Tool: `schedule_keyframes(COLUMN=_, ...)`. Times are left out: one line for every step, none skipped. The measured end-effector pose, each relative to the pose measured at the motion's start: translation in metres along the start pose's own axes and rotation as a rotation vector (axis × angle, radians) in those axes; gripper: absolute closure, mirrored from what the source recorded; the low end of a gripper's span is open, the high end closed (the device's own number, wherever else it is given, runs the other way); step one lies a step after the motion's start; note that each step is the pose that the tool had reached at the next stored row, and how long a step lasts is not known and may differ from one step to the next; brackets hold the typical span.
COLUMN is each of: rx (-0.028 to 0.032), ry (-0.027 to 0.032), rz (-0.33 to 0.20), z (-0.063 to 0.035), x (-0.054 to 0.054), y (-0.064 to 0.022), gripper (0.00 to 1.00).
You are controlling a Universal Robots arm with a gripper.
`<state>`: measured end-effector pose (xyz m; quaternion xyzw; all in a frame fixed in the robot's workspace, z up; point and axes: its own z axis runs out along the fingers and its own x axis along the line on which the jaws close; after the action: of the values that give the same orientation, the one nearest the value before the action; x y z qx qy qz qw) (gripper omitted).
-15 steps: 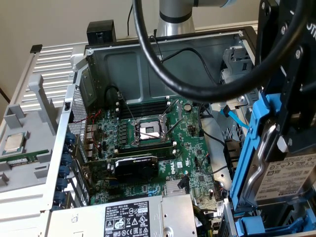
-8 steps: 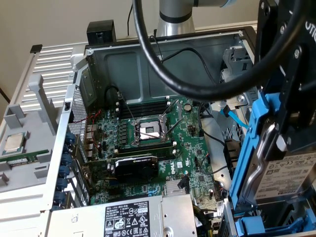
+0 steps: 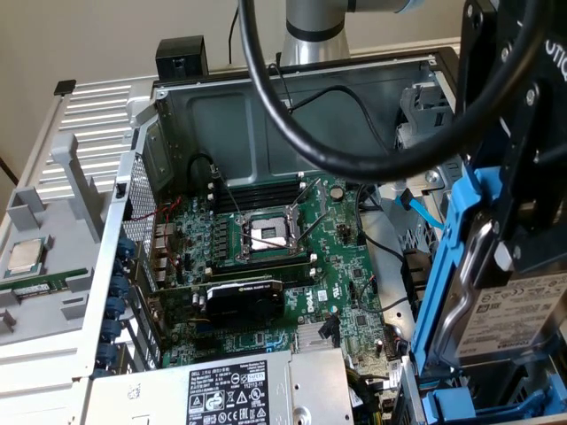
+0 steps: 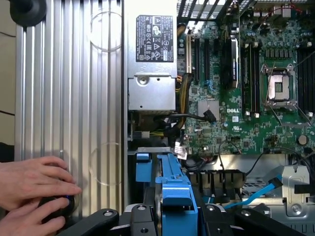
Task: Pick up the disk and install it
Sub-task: 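Insert the disk into the insertion slot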
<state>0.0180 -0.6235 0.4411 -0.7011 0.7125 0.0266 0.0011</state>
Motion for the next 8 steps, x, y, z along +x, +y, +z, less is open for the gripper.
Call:
schedule_keyframes(rx=-0.0001, ry=-0.0007, rz=0.0, z=0.0003, x=0.0, y=0.0, gripper=0.63)
schedule_keyframes(rx=-0.0001, ry=-0.0017, rz=-0.001, z=0.0007, x=0.0001, y=0.0, gripper=0.63)
schedule_keyframes(rx=-0.0001, ry=-0.0026, rz=-0.001, z=0.001, x=0.0001, y=0.0, gripper=0.63)
schedule_keyframes(rx=-0.0001, ry=-0.0038, rz=-0.002, z=0.0012, x=0.0001, y=0.0, gripper=0.63)
schedule_keyframes(rx=-0.0001, ry=-0.0053, rz=-0.002, z=0.0015, x=0.0001, y=0.0, gripper=0.63)
schedule_keyframes(rx=-0.0001, ry=-0.0064, rz=-0.002, z=0.0018, x=0.0001, y=0.0, gripper=0.63)
schedule_keyframes(rx=-0.0002, ry=-0.0066, rz=-0.002, z=0.0018, x=0.0001, y=-0.0001, gripper=0.63)
schedule_keyframes(rx=-0.0002, ry=-0.0067, rz=-0.002, z=0.0019, x=0.0001, y=-0.0001, gripper=0.63)
